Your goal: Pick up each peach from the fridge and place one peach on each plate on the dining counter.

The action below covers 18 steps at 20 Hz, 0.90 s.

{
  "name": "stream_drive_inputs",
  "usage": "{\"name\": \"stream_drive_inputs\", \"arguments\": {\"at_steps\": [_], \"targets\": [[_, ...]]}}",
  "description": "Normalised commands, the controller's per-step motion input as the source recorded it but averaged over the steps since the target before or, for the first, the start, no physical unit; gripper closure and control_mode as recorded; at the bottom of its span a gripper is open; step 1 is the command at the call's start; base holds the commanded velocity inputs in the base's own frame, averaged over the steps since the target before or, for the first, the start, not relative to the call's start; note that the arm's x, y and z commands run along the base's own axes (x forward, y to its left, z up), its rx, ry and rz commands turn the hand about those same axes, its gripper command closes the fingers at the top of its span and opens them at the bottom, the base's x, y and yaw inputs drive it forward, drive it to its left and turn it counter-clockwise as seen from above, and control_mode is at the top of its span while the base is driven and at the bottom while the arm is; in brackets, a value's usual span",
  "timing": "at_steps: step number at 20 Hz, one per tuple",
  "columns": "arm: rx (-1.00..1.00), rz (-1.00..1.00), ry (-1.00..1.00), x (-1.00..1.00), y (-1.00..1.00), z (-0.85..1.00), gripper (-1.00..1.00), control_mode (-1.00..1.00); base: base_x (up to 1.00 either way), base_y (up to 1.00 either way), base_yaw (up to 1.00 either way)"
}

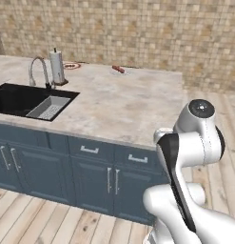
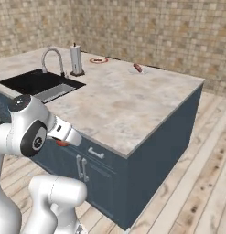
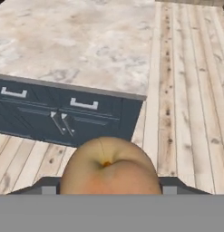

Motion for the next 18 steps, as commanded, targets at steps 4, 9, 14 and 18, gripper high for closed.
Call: {"name": "stream_drive_inputs", "arguments": {"at_steps": [4, 9, 14, 18], "targets": [[0.0, 0.0, 0.0, 0.0, 0.0, 0.0, 1.0, 1.0, 0.16, -1.0, 0.21], [0.0, 0.0, 0.0, 0.0, 0.0, 0.0, 1.0, 1.0, 0.52, -1.0, 0.22], [0.0, 0.0, 0.0, 0.0, 0.0, 0.0, 1.0, 1.0, 0.73, -1.0, 0.18], [0.0, 0.0, 0.0, 0.0, 0.0, 0.0, 1.0, 1.0, 0.63, -1.0, 0.17]]}}
